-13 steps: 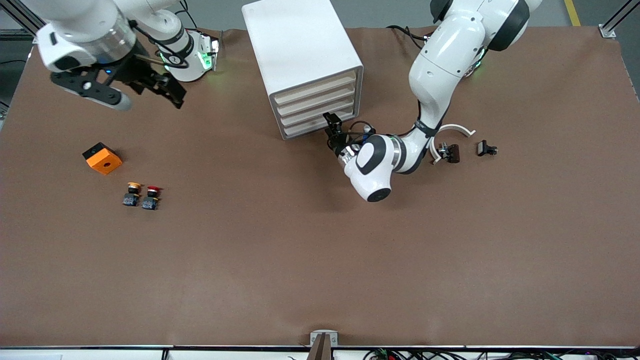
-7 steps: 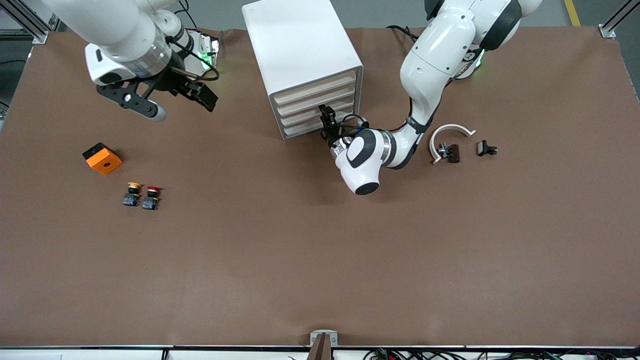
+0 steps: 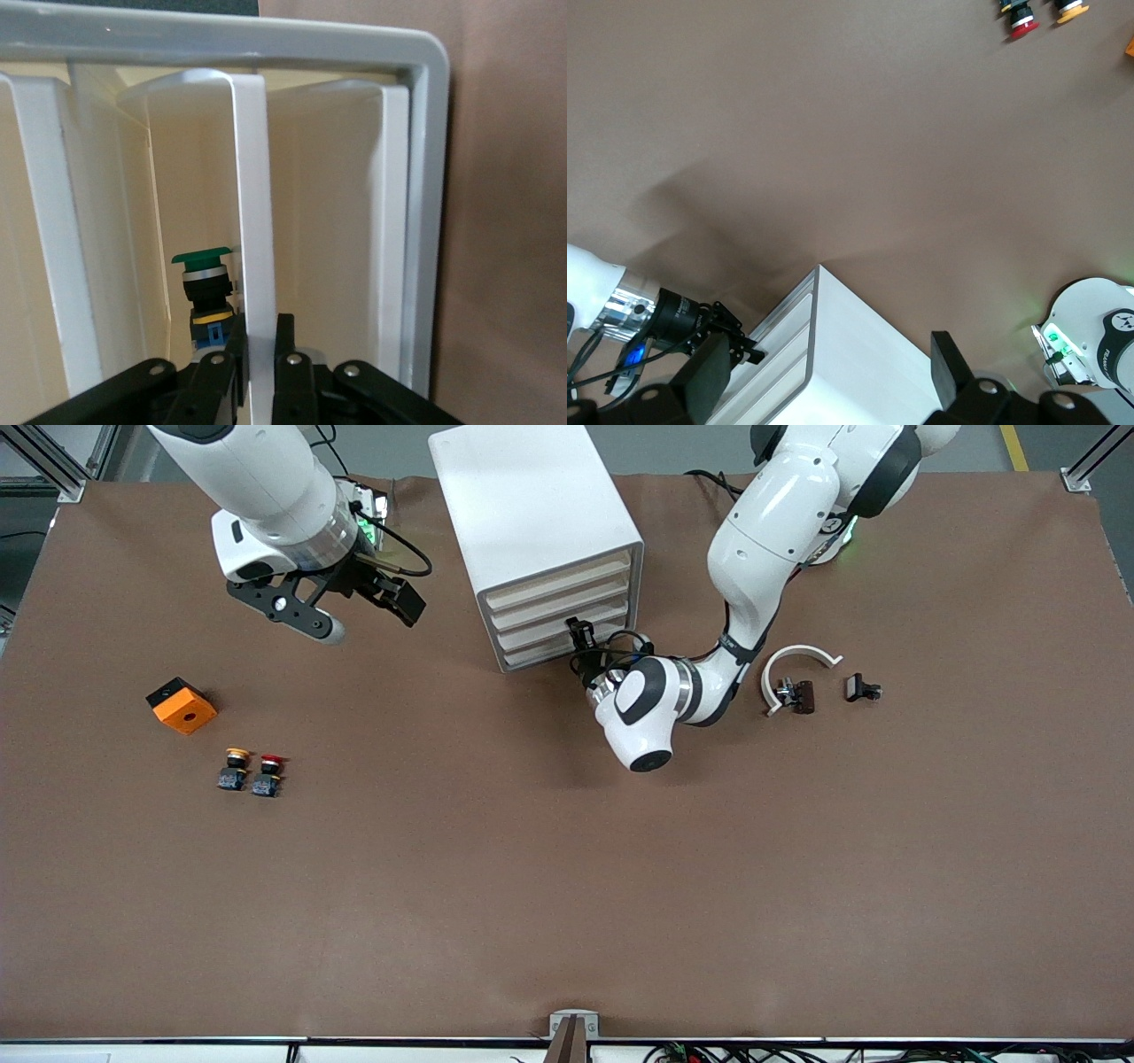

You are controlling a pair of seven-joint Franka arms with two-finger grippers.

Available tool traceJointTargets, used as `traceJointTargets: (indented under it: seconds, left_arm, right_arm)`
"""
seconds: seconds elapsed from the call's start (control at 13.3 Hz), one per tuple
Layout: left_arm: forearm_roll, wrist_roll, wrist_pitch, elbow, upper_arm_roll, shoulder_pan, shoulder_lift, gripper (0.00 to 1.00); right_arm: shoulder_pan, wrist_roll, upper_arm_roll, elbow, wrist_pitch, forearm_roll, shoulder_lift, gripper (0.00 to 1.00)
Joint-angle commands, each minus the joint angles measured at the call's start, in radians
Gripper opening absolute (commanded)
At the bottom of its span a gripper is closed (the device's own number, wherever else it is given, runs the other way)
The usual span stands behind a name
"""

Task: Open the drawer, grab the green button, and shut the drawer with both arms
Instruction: 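Pull the drawer open with the left gripper while the right gripper approaches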

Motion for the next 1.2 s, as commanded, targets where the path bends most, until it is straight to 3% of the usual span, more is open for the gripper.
traceJointTargets:
  seconds: [0.0,0.6,0.75,0.83,0.98,1.05,1.13]
  left_arm:
    - [-0.009,-0.012,-0.012,0.028,0.007,0.050,0.007,0.00]
    - [-0.007,-0.003,0.051,0.140,0.007,0.179,0.008,0.00]
    - [-0.007,0.009,0.062,0.162,0.008,0.200,0.008,0.07]
    - [-0.007,0.014,0.074,0.166,0.008,0.207,0.008,0.16]
    - [0.002,0.016,0.077,0.179,0.010,0.213,0.007,0.48]
    - [0.003,0.016,0.077,0.180,0.016,0.213,0.001,0.70]
    - [0.005,0.014,0.075,0.185,0.018,0.214,-0.004,0.78]
  right_arm:
    - [0.022,0.045,-0.011,0.020,0.008,0.016,0.026,1.00]
    - [0.164,0.284,-0.011,0.018,0.149,0.014,0.136,1.00]
    - [0.192,0.343,-0.011,0.014,0.201,0.013,0.177,1.00]
    - [0.207,0.373,-0.011,0.007,0.232,0.013,0.197,1.00]
    - [0.241,0.459,-0.011,0.000,0.305,0.013,0.243,1.00]
    - [0.263,0.499,-0.012,0.000,0.339,0.010,0.272,1.00]
    - [0.278,0.512,-0.011,0.000,0.371,0.010,0.298,1.00]
